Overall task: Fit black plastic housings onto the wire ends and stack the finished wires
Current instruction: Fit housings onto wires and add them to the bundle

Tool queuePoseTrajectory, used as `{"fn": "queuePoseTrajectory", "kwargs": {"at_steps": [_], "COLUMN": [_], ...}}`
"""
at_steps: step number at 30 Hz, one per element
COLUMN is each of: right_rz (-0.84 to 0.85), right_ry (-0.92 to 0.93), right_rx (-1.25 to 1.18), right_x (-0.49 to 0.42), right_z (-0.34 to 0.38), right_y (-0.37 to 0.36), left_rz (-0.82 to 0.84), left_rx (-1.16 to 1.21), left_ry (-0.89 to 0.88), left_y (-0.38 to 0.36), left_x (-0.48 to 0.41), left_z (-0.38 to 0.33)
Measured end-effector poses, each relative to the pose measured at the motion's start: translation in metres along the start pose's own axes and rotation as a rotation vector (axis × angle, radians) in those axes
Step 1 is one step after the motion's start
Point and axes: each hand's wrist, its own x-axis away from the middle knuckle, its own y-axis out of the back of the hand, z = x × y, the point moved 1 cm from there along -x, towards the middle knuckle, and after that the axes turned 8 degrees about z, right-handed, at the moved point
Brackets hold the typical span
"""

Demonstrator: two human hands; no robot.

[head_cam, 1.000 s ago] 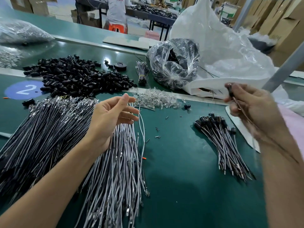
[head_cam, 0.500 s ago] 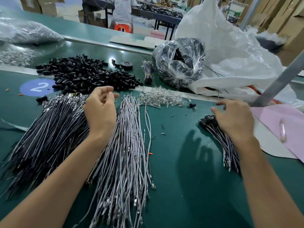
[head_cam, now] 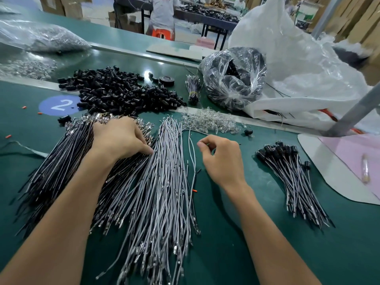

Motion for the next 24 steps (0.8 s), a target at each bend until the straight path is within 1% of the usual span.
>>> {"fn": "queuePoseTrajectory", "kwargs": {"at_steps": [2,8,10,14,18,21,24], "right_rz": [-0.001,0.041,0.046,0.098,0.144,0.162,0.194], "right_ry": [0.002,0.044,0.085,0.205,0.249,0.257,0.284], "right_rx": [-0.012,-0.040,-0.093,-0.155,-0.162,-0.172,-0.179], "right_x": [0.001,0.004,0.006,0.010,0.012,0.012,0.012], "right_z": [0.000,0.005,0.009,0.023,0.027,0.028,0.031], "right_y": [0.000,-0.005,-0.007,-0.011,-0.016,-0.017,-0.018], "left_rz": [0.034,0.091,0.090,0.078,0.016,-0.044,-0.041], "left_rx": [-0.043,-0.038,-0.026,0.071,0.112,0.216,0.432], "left_ry": [-0.007,-0.061,-0.063,-0.065,-0.046,-0.029,-0.070], "left_y": [-0.002,-0.005,-0.006,-0.006,-0.004,-0.001,-0.001], "left_x": [0.001,0.001,0.001,-0.001,-0.001,-0.001,0.000], "left_z": [-0.003,-0.002,-0.002,-0.002,-0.002,-0.001,0.000]}}
